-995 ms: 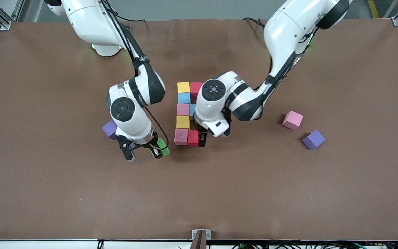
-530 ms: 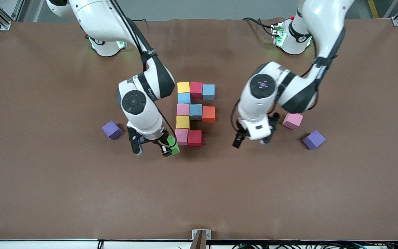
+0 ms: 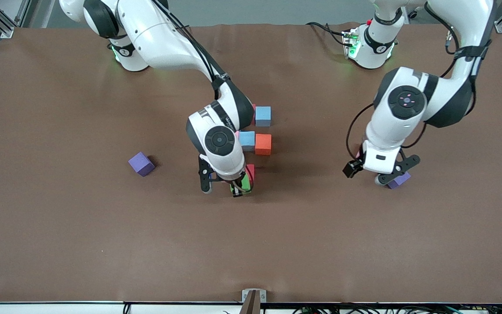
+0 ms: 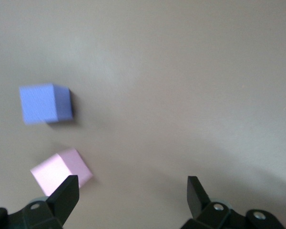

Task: Arrange 11 blocks into digit 3

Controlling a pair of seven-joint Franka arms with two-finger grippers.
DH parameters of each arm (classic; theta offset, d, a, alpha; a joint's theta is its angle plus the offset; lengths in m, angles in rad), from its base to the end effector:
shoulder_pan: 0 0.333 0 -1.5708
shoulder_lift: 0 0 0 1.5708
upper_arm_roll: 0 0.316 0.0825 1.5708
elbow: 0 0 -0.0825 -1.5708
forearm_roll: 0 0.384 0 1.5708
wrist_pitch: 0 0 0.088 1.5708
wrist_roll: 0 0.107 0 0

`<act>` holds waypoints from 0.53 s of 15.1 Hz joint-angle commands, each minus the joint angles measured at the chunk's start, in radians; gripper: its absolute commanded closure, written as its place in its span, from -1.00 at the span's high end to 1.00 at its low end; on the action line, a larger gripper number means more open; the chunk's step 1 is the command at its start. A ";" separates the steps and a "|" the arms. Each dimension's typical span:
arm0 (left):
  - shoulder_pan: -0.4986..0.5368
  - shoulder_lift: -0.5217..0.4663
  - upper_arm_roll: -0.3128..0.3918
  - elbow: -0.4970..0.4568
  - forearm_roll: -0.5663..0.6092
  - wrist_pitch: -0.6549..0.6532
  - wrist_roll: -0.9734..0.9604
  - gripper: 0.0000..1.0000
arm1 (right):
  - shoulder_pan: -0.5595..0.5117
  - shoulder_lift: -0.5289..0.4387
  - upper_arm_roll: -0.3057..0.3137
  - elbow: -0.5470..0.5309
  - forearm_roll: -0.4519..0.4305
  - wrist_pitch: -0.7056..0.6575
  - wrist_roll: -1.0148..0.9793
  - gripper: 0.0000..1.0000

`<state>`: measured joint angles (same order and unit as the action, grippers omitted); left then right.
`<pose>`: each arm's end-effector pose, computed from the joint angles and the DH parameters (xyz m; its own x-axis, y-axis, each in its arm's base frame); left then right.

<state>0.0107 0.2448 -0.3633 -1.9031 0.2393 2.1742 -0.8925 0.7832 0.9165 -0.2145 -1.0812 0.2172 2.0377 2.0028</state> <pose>0.5829 -0.1936 0.3840 0.9080 0.4029 0.1153 0.4097 -0.9113 -0.0422 0.6167 0.4744 0.2812 0.1318 -0.9900 -0.0507 -0.9907 -0.1299 -0.0397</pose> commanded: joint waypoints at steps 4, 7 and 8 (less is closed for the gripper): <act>0.153 -0.096 -0.005 -0.065 -0.024 0.004 0.496 1.00 | -0.002 0.031 0.027 0.105 0.018 -0.051 0.154 -1.00; 0.224 -0.156 0.004 -0.012 -0.168 -0.123 0.726 1.00 | 0.016 0.031 0.027 0.118 0.018 -0.053 0.215 -0.99; 0.267 -0.176 0.003 0.019 -0.188 -0.193 0.797 1.00 | 0.021 0.033 0.027 0.118 0.018 -0.050 0.237 -1.00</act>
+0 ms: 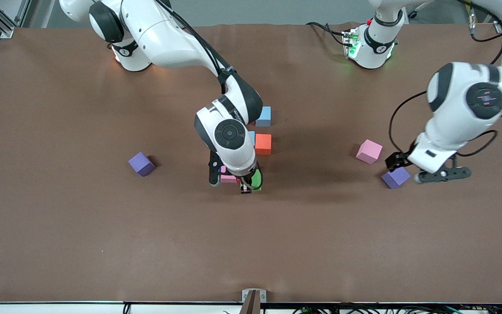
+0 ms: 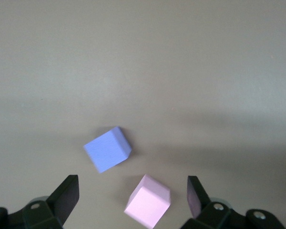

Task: Arrange 11 blocks into digit 3

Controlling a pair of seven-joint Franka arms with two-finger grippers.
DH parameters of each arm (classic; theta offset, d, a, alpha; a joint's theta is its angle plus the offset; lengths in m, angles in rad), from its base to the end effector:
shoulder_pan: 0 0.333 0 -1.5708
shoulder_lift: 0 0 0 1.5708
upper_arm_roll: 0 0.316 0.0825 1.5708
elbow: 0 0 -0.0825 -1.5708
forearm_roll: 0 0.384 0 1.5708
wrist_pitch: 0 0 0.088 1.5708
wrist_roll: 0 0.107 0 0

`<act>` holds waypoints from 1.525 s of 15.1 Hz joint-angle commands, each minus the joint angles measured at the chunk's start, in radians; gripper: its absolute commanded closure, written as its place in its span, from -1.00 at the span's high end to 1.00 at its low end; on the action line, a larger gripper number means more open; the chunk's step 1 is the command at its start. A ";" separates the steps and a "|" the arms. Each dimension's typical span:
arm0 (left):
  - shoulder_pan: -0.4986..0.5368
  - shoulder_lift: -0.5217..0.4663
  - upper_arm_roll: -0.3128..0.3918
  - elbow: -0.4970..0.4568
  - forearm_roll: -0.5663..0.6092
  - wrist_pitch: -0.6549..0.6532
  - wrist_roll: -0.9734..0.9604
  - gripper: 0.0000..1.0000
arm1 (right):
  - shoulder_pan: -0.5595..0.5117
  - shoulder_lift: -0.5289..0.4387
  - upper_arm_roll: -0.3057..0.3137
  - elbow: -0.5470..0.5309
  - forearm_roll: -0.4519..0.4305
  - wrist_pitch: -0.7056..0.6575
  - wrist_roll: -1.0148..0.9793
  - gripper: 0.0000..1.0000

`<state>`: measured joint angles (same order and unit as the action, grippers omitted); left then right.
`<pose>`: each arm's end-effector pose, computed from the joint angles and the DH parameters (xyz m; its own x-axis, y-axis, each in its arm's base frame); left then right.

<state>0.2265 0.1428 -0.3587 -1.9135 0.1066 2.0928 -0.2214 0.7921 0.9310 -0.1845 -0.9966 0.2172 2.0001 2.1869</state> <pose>0.5922 -0.0666 0.4293 0.9977 0.0417 0.0543 0.0435 -0.9985 -0.0337 0.6062 0.5029 0.3045 -0.0094 -0.9955 -0.0947 -0.9993 0.0128 -0.0357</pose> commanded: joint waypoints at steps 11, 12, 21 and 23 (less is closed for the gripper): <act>0.125 -0.135 0.004 0.333 -0.114 -0.458 0.240 1.00 | 0.075 0.120 -0.012 0.096 0.013 0.037 0.169 -0.99; 0.125 -0.137 0.004 0.346 -0.116 -0.462 0.241 1.00 | 0.079 0.124 -0.013 0.096 0.011 0.037 0.169 -0.99; 0.120 -0.137 0.001 0.427 -0.154 -0.507 0.229 1.00 | 0.110 0.157 -0.023 0.093 -0.027 0.042 0.174 -0.99; 0.120 -0.135 0.001 0.432 -0.150 -0.508 0.228 1.00 | 0.108 0.157 -0.024 0.093 -0.027 0.042 0.174 -0.99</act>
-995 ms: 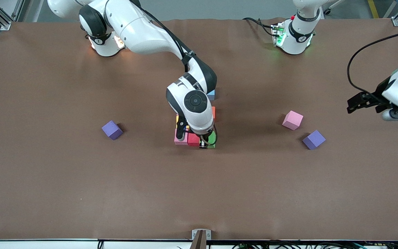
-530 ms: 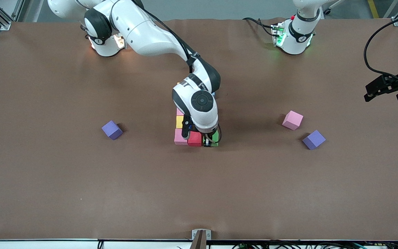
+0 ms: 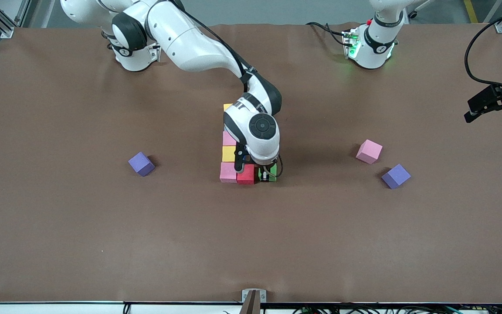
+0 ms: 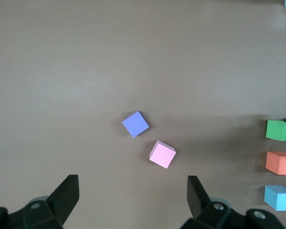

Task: Arrange 11 blocks into digit 3

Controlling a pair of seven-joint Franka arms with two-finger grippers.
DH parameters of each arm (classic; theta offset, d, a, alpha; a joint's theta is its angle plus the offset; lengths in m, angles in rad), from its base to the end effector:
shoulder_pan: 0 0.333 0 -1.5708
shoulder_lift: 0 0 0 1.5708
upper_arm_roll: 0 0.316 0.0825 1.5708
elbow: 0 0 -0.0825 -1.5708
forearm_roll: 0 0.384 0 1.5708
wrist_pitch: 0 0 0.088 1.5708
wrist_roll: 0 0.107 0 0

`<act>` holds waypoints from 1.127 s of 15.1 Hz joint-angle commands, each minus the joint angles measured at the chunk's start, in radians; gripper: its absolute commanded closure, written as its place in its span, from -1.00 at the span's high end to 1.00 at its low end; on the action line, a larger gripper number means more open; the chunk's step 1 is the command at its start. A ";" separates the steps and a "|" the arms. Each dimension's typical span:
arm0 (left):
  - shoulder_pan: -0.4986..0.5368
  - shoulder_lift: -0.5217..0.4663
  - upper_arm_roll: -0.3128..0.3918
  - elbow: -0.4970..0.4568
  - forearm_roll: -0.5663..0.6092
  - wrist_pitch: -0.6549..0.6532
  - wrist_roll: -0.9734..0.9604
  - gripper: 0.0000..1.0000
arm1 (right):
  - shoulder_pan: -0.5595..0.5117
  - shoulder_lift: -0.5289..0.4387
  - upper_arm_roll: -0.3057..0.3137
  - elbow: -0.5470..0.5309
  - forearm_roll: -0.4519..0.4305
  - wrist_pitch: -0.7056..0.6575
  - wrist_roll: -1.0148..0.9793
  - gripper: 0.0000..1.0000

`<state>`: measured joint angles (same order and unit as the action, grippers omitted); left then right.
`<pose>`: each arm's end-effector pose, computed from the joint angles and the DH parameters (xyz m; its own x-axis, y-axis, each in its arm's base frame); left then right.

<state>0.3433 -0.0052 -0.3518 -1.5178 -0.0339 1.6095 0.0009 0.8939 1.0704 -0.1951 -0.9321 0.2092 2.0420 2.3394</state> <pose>0.5574 -0.0088 0.6560 0.9953 -0.0082 0.0964 -0.0113 -0.9994 0.0320 0.5577 0.5647 0.2301 -0.0545 -0.9972 -0.0521 -0.9981 0.0559 -0.0248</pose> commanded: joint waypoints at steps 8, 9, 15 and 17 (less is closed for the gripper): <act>0.010 0.043 0.005 0.050 -0.012 -0.077 -0.015 1.00 | 0.008 0.033 -0.021 0.029 -0.047 -0.002 0.020 -0.99; 0.010 0.045 0.005 0.057 -0.008 -0.080 -0.019 1.00 | 0.008 0.033 -0.021 0.029 -0.048 -0.002 0.018 -0.99; 0.006 0.044 0.005 0.057 -0.006 -0.079 -0.021 1.00 | 0.008 0.033 -0.021 0.026 -0.053 -0.013 0.018 -1.00; 0.006 0.045 0.005 0.057 -0.006 -0.079 -0.021 1.00 | 0.008 0.033 -0.021 0.026 -0.056 -0.013 0.018 -0.99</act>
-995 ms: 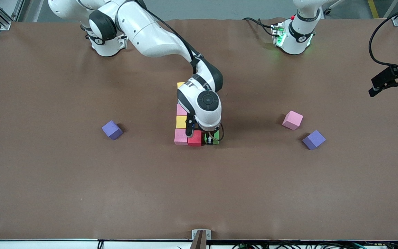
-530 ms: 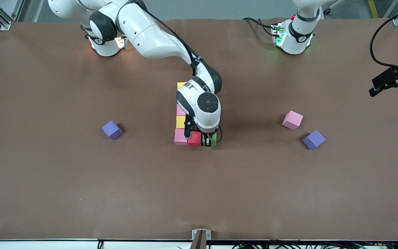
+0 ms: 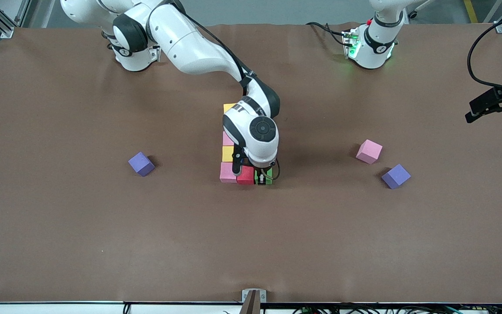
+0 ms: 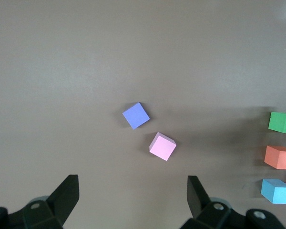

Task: Arrange 11 blocks into digit 3

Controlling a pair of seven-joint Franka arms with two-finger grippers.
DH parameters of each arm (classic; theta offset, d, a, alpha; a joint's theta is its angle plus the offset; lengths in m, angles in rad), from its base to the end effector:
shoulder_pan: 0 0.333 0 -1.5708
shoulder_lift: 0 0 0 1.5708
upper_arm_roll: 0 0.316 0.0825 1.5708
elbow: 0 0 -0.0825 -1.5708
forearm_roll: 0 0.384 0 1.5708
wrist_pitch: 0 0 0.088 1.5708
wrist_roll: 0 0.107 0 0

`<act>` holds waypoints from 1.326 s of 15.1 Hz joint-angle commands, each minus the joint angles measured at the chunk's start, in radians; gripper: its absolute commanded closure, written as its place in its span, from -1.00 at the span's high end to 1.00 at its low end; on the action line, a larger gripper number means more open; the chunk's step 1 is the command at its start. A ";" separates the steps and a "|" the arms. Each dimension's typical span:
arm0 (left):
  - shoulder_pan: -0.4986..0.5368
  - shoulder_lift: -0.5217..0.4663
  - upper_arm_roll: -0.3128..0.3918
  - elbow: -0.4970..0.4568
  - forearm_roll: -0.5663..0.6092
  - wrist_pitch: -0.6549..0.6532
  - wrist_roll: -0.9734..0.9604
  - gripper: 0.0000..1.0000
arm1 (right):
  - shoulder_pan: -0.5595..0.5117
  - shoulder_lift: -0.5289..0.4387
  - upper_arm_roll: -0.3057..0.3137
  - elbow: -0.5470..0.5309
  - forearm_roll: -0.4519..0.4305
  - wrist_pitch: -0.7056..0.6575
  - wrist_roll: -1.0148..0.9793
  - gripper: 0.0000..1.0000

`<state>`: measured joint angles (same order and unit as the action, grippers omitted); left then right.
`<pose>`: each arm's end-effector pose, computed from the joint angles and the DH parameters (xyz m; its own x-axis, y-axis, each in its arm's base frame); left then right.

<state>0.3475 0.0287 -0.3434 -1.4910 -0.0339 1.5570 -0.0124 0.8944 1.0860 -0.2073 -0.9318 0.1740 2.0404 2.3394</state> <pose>0.5622 0.0017 0.6459 0.9991 0.0165 0.0384 0.0148 -0.9989 0.0440 0.5617 0.5582 0.2187 -0.0447 -0.9990 -0.0092 -0.9979 0.0451 -0.0457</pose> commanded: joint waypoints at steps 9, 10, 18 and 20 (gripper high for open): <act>-0.247 0.019 0.251 0.032 -0.009 -0.026 -0.004 1.00 | 0.008 0.017 -0.009 0.025 -0.036 -0.029 0.017 -1.00; -0.283 0.019 0.286 0.032 -0.009 -0.026 -0.004 1.00 | 0.009 0.017 -0.009 0.025 -0.036 -0.031 0.017 -0.99; -0.352 0.016 0.354 0.035 -0.011 -0.026 -0.004 1.00 | 0.012 0.017 -0.009 0.025 -0.039 -0.048 0.017 -1.00; -0.343 0.014 0.353 0.035 -0.012 -0.026 -0.004 1.00 | 0.014 0.017 -0.009 0.025 -0.039 -0.048 0.017 -0.99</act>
<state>0.0065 0.0343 -0.0005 -1.4865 -0.0339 1.5546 -0.0128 0.8962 1.0859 -0.2074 -0.9286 0.1525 2.0094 2.3394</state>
